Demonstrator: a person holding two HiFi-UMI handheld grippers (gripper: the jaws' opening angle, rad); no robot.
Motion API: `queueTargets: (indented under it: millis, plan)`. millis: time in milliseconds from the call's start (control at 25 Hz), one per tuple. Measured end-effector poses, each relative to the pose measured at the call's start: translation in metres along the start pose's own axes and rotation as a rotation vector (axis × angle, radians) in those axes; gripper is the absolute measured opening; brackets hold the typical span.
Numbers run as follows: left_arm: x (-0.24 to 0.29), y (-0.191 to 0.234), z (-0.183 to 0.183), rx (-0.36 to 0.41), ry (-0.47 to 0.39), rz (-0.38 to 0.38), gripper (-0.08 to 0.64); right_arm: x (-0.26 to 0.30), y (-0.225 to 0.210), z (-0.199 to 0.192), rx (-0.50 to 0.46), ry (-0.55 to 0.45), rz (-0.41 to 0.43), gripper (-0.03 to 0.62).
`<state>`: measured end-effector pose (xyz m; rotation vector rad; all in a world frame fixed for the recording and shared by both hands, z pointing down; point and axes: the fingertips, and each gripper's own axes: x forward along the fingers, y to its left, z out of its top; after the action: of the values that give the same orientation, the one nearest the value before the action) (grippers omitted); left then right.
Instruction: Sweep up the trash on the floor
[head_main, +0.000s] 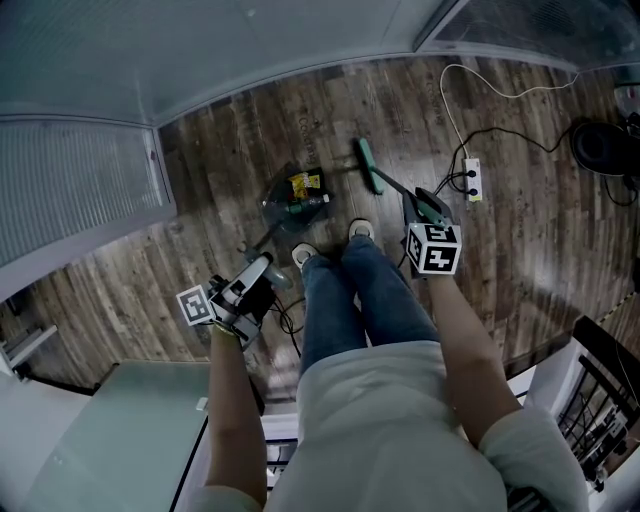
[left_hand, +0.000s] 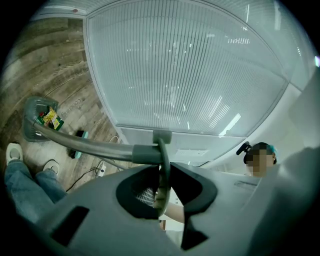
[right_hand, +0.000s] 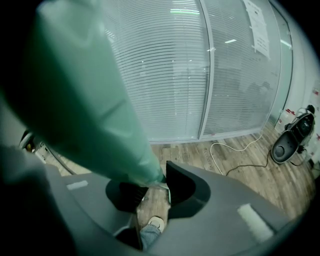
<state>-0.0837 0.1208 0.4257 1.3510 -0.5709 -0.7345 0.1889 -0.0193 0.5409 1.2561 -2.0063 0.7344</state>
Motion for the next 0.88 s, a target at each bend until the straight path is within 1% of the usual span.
queueTargets:
  millis: [480,880]
  plan:
    - [0.0024,-0.0027,-0.0004,0.000,0.000,-0.012,0.064,0.0005,-0.0003,0.0039,-0.008,0.002,0.007,0.095]
    - [0.0022,-0.0034,0.0004,-0.009,-0.009,-0.005,0.064,0.0038,-0.0014,0.0095,-0.028,0.010,0.021,0.095]
